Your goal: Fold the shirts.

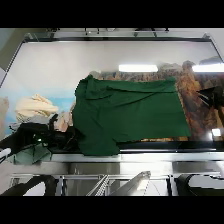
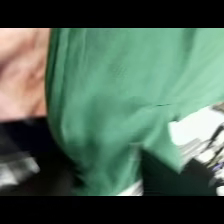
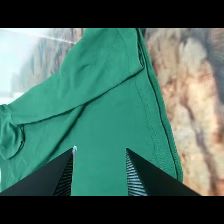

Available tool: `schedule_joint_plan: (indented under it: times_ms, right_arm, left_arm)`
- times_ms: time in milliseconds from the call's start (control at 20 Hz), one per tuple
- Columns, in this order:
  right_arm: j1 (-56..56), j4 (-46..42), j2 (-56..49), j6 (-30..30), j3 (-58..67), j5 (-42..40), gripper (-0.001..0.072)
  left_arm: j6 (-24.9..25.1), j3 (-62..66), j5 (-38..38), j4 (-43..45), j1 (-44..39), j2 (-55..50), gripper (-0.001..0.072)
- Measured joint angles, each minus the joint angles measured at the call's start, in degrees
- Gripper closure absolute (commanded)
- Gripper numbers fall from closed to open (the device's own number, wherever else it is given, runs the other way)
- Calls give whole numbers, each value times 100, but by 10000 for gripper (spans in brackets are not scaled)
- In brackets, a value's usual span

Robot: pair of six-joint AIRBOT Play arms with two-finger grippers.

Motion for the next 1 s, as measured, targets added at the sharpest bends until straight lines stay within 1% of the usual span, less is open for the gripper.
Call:
schedule_joint_plan:
  times_ms: [50, 100, 150, 300, 450, 500, 550, 600, 700, 800, 900, 1000]
  right_arm:
    - [-4, 4, 0, -9, 0, 15, 356]
    - [-7, 7, 0, -9, 0, 15, 356]
    - [-15, 4, 0, -9, 0, 22, 356]
    - [-101, -4, 0, 22, 0, 127, 356]
    - [-343, -267, 2, 205, -63, 326, 351]
    - [-457, -490, 2, 326, -114, 365, 341]
    - [-577, -846, 0, 470, -186, 431, 269]
    - [-682, -1283, -7, 588, -262, 494, 213]
    - [-804, -2186, -50, 715, -398, 662, 215]
    - [-870, -2835, -122, 752, -501, 765, 215]
    - [-883, -3123, -225, 750, -564, 868, 215]
    - [-833, -3200, -358, 734, -610, 1012, 215]
  left_arm:
    - [149, 136, -74, -90, -197, -195, 534]
    - [269, 278, -98, -173, -382, -372, 632]
    - [374, 402, -101, -188, -525, -505, 674]
    - [688, 605, -15, -267, -717, -651, 676]
    - [1003, 503, 208, -232, -459, -444, 677]
    - [1093, 439, 354, -278, -319, -352, 677]
    - [1189, 365, 479, -299, -168, -269, 677]
    - [1283, 291, 549, -313, -2, -188, 677]
    - [1423, 173, 691, -345, 267, -90, 677]
    - [1545, 111, 741, -363, 461, -44, 677]
    - [1626, 76, 802, -376, 573, -17, 677]
    - [1674, 59, 809, -382, 634, -7, 677]
